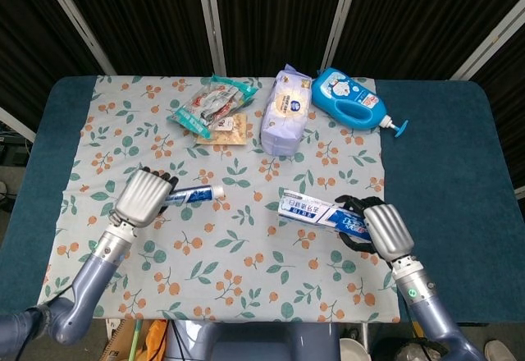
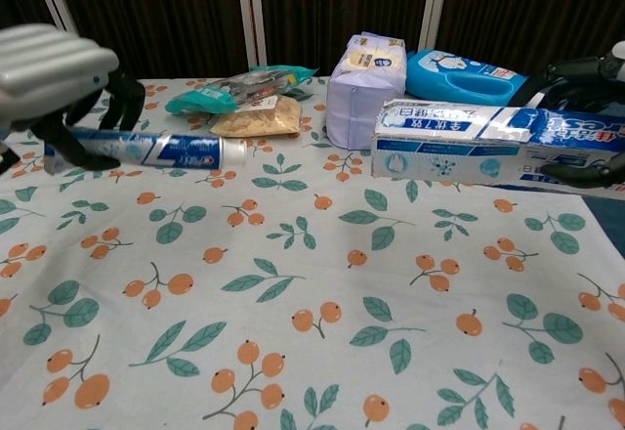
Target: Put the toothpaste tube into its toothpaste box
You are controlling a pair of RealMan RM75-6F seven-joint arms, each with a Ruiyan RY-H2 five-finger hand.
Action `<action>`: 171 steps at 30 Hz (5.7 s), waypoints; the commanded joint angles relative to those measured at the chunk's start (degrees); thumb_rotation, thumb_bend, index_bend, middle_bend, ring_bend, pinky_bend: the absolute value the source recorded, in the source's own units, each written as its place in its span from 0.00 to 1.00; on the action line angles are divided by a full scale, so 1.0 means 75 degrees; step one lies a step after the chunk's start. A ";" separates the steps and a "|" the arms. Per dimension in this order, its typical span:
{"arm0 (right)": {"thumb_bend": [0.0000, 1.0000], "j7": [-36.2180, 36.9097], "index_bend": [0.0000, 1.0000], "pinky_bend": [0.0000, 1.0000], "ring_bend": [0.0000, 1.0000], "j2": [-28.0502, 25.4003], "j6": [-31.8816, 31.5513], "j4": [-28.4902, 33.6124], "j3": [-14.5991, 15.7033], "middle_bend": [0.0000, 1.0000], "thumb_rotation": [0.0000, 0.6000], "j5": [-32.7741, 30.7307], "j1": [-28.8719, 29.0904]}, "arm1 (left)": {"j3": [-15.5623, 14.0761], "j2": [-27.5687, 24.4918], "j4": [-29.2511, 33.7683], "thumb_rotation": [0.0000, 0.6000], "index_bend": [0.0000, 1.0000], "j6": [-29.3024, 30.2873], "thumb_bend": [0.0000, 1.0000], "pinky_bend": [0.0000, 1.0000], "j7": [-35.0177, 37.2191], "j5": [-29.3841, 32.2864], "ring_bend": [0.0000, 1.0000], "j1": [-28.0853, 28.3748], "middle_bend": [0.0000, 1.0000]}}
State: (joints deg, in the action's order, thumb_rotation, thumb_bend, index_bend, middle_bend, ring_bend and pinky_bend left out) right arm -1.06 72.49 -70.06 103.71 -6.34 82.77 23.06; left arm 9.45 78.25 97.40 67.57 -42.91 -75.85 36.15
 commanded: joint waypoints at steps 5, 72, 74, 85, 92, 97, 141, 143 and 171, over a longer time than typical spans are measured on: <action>0.32 0.0491 0.30 0.34 0.43 0.0005 0.0017 0.0386 -0.0059 0.46 1.00 -0.0237 -0.0067 | 0.0630 -0.1159 0.0231 1.00 0.63 -0.0093 0.44 0.63 0.0901 -0.1471 0.68 0.0748 0.70; 0.32 0.4061 0.30 0.34 0.43 -0.1078 0.0713 0.2438 -0.0647 0.46 1.00 -0.0965 -0.0322 | 0.0768 -0.1097 -0.0007 1.00 0.63 -0.0317 0.44 0.64 0.2665 -0.2476 0.68 0.1765 0.70; 0.32 0.4130 0.30 0.34 0.43 -0.1107 0.0736 0.2463 -0.0648 0.46 1.00 -0.0939 -0.0320 | 0.0819 -0.1045 -0.0108 1.00 0.63 -0.0350 0.44 0.64 0.2630 -0.2577 0.68 0.1887 0.70; 0.32 0.4766 0.30 0.34 0.43 -0.1220 0.0791 0.2455 -0.0667 0.46 1.00 -0.0645 -0.0327 | 0.1263 -0.0843 -0.0250 1.00 0.63 -0.0824 0.44 0.64 0.2517 -0.2725 0.67 0.2737 0.69; 0.32 0.5513 0.30 0.34 0.43 -0.1264 0.0653 0.2432 -0.0733 0.46 1.00 -0.0261 -0.0376 | 0.1384 -0.0761 -0.0266 1.00 0.61 -0.1032 0.44 0.63 0.2239 -0.2994 0.64 0.3192 0.65; 0.32 0.6018 0.30 0.34 0.43 -0.1286 0.0529 0.2344 -0.0714 0.46 1.00 0.0141 -0.0404 | 0.1589 -0.0798 -0.0442 1.00 0.56 -0.1042 0.43 0.61 0.2044 -0.3292 0.57 0.3551 0.58; 0.32 0.8194 0.30 0.42 0.44 -0.0606 -0.1218 0.2081 -0.1006 0.46 1.00 0.0465 -0.0700 | 0.2733 -0.1506 0.0052 1.00 0.22 0.0202 0.07 0.31 0.1168 -0.2884 0.22 0.3803 0.20; 0.32 0.8205 0.30 0.42 0.44 -0.0618 -0.1198 0.2108 -0.0978 0.46 1.00 0.0501 -0.0697 | 0.2662 -0.1540 0.0032 1.00 0.22 0.0142 0.07 0.30 0.1187 -0.2886 0.22 0.3802 0.20; 0.32 0.6393 0.30 0.42 0.45 -0.0224 -0.0843 0.1170 -0.0684 0.46 1.00 -0.0431 -0.0685 | -0.1019 -0.1440 -0.1450 1.00 0.22 0.4286 0.07 0.31 0.4015 -0.3944 0.22 -0.0853 0.20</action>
State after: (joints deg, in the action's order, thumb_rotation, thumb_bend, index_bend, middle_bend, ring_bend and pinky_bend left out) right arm 49.87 69.14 -76.43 114.36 -12.34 80.52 18.02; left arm 4.89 65.81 89.95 97.60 -16.15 -105.00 32.69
